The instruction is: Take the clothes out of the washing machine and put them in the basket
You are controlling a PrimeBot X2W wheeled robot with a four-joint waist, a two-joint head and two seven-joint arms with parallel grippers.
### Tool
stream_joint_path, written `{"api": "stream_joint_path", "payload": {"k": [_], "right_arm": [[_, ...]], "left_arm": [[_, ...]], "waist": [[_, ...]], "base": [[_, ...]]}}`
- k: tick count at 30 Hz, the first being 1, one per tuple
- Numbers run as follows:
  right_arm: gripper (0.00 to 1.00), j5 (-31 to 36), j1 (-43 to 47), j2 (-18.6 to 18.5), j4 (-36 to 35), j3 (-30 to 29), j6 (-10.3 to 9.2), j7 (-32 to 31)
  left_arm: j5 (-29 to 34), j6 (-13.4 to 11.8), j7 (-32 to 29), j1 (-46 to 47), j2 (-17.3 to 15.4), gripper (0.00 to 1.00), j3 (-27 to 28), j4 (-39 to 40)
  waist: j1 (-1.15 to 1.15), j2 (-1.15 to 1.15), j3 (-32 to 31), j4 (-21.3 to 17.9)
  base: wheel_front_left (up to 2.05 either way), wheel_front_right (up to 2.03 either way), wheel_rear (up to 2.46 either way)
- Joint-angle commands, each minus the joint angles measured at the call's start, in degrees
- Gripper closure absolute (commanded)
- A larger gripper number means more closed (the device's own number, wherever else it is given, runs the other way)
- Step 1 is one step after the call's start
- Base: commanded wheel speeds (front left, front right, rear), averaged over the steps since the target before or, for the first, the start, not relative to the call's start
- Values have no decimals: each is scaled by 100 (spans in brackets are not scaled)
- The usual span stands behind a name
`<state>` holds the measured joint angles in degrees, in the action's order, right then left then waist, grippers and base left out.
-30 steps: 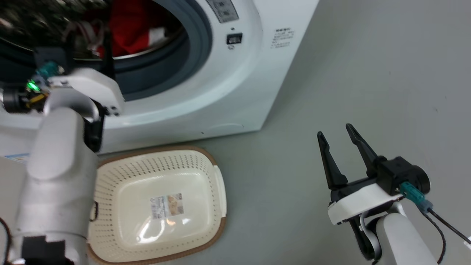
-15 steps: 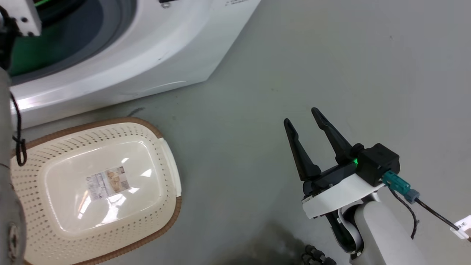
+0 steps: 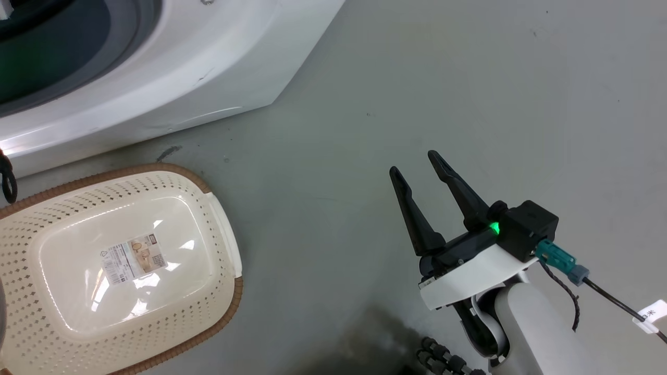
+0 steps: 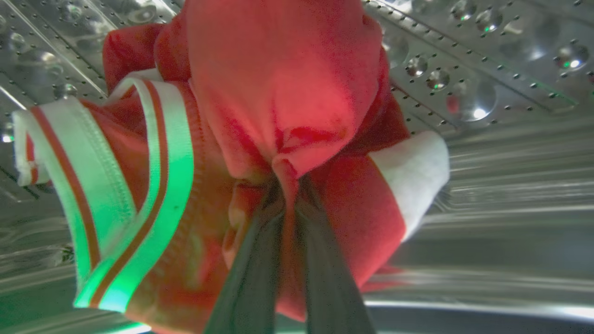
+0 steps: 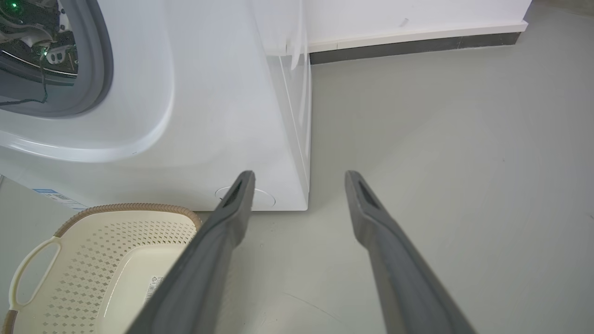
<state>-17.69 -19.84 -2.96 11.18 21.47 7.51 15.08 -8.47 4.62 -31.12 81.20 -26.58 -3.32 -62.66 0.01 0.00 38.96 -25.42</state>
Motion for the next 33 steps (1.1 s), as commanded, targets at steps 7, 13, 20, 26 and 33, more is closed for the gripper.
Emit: {"api": "stream_joint_path", "payload": {"k": [7, 13, 20, 26, 33], "right_arm": [[0, 205, -16, 12, 217, -161, -4, 13], [0, 407, 150, 10, 375, -443, -4, 13], [0, 807, 508, 8, 666, -663, -4, 13], [0, 906, 809, 9, 818, -839, -4, -19], [0, 953, 1093, 9, 781, -1067, -4, -145]], "left_arm": [[-154, -36, 1682, -995, 310, 100, -8, 619], [-81, -128, 3014, -1794, 658, 100, -195, 866], [-308, -212, 4479, -2997, 1199, 100, -170, 1026], [-537, -171, 4635, -3723, 1391, 100, 24, 1645], [-511, -189, 4637, -4526, 1543, 100, 168, 3034]], "waist": [[-1, 0, -630, 333], [-1, 0, -1221, 707], [-1, 0, -2261, 1229], [-1, 0, -2840, 1469], [-1, 0, -3266, 1671]], "base": [[0, 0, 0], [0, 0, 0], [0, 0, 0], [0, 0, 0], [0, 0, 0]]}}
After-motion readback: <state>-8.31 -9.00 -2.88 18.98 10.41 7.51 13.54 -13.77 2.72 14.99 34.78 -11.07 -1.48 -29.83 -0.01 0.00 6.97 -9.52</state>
